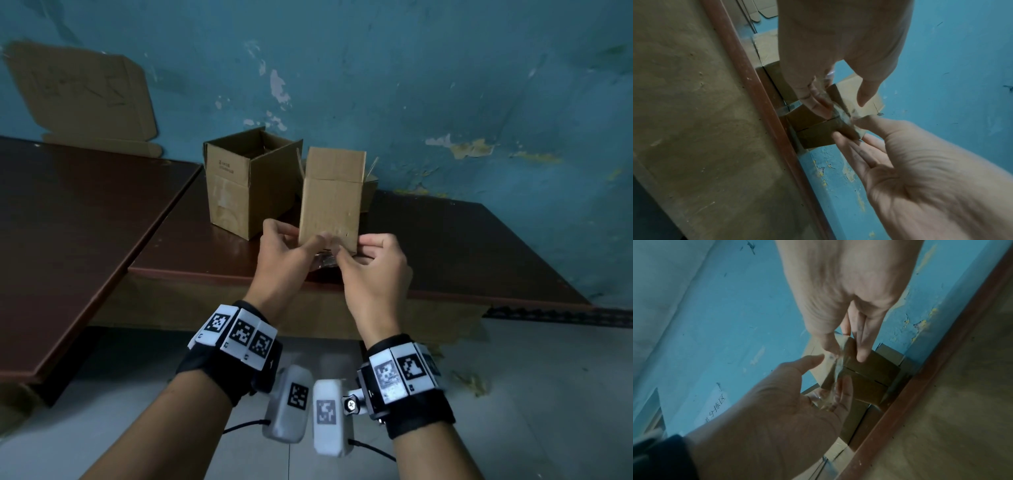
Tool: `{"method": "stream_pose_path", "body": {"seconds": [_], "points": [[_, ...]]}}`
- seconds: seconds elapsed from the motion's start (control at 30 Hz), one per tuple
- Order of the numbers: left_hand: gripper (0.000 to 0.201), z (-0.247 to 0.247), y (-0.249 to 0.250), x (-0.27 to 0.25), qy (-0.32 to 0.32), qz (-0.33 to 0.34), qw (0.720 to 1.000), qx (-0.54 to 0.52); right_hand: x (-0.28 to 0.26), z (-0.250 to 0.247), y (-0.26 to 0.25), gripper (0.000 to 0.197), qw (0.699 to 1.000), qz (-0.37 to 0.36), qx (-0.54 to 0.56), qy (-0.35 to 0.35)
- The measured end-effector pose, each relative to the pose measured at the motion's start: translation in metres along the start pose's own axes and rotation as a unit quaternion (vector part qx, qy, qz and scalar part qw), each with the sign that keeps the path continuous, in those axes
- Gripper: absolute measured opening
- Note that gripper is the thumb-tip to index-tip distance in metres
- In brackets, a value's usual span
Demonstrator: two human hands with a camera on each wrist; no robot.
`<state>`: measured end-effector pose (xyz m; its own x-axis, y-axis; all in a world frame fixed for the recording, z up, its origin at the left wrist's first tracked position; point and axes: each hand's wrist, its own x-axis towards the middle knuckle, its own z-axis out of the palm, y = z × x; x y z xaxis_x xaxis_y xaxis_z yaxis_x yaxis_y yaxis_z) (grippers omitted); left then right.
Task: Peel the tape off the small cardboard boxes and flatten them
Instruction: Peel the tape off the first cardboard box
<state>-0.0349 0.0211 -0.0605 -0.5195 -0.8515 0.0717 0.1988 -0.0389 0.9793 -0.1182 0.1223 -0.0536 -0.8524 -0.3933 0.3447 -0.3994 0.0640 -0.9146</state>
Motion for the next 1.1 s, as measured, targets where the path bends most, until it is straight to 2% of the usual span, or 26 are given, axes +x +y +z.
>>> {"method": "stream_pose_path", "body": {"seconds": [0.13, 0.57, 0.7, 0.87, 1.1], "points": [[0.054, -0.001, -0.004, 0.004, 0.03, 0.005, 1.0, 0.009, 0.0, 0.003, 0.0, 0.034, 1.0, -0.014, -0.016, -0.004], [0.071, -0.006, -0.014, 0.013, 0.019, 0.029, 0.998, 0.048, 0.002, 0.001, 0.004, 0.025, 0.999, -0.017, -0.044, -0.007], [0.087, -0.008, -0.015, 0.014, 0.011, 0.038, 0.997, 0.068, -0.001, 0.001, 0.001, 0.021, 0.996, -0.036, -0.077, 0.005], [0.081, -0.009, -0.019, 0.016, -0.002, 0.048, 0.996, 0.078, -0.001, 0.003, 0.001, 0.018, 0.988, -0.068, -0.137, 0.018], [0.071, -0.009, -0.025, 0.019, -0.005, 0.057, 0.994, 0.096, 0.0, 0.001, -0.001, 0.017, 0.977, -0.061, -0.202, 0.01]]}}
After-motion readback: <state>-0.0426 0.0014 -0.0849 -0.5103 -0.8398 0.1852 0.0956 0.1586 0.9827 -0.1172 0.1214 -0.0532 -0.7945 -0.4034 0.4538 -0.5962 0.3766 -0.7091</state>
